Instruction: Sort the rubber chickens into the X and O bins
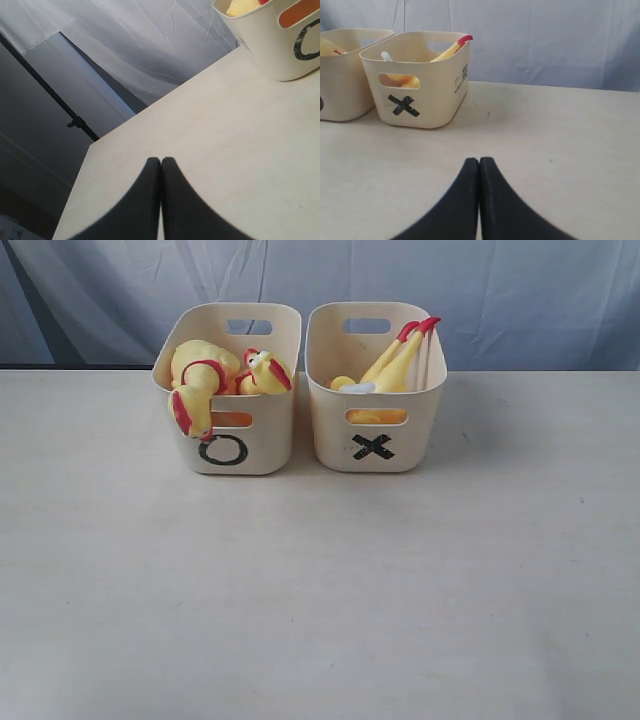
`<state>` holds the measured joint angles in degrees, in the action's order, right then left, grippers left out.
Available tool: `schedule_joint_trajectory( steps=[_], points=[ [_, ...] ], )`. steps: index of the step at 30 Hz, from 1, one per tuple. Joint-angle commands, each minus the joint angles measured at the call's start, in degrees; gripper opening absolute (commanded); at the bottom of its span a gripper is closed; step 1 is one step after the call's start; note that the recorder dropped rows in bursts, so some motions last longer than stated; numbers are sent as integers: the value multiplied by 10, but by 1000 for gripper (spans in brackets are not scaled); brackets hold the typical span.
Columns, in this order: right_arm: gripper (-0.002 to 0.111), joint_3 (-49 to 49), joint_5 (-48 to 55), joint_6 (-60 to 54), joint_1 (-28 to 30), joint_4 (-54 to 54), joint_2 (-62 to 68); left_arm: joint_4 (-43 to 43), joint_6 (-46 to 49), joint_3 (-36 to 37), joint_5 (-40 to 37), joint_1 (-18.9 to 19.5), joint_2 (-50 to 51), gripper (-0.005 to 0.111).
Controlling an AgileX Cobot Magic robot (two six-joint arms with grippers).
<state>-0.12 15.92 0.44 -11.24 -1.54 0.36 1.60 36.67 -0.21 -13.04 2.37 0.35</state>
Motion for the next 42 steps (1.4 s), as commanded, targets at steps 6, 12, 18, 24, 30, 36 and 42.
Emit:
schedule_joint_trajectory(
  steps=[6, 12, 18, 24, 30, 36, 42],
  points=[
    [-1, 1, 13, -4, -2, -7, -4, 0, -4, 2, -2, 0, -4, 0],
    [-1, 1, 13, -4, -2, -7, -4, 0, -4, 2, -2, 0, -4, 0],
    [-1, 1, -6, -4, -2, -4, -4, -23, -3, 2, 12, 0, -4, 0],
    [-1, 1, -6, -4, -2, -4, -4, 71, -209, 2, 10, 0, -4, 0],
    [-1, 1, -6, -4, -2, -4, -4, 84, -350, 2, 11, 0, -4, 0],
    [-1, 1, -2, -4, -2, -18, -4, 47, -282, 2, -4, 0, -4, 0],
    [-1, 1, 7, -4, -2, -20, -4, 47, -257, 2, -9, 0, -4, 0]
  ],
)
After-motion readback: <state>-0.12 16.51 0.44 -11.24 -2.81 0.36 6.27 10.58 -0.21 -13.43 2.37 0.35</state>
